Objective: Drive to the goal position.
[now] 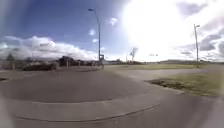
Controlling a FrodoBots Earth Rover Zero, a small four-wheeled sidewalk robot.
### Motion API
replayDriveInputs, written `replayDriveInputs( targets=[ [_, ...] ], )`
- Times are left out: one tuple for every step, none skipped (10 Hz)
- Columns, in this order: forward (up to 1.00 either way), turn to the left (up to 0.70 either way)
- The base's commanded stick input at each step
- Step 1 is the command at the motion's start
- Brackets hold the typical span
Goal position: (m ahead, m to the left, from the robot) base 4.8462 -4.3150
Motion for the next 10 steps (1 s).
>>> replayDriveInputs(
  targets=[
    [1.00,0.00],
    [1.00,0.00],
    [1.00,0.00],
    [1.00,0.00],
    [1.00,0.00],
    [1.00,0.00],
    [1.00,0.00],
    [1.00,0.00],
    [1.00,0.00],
    [1.00,0.00]
  ],
)
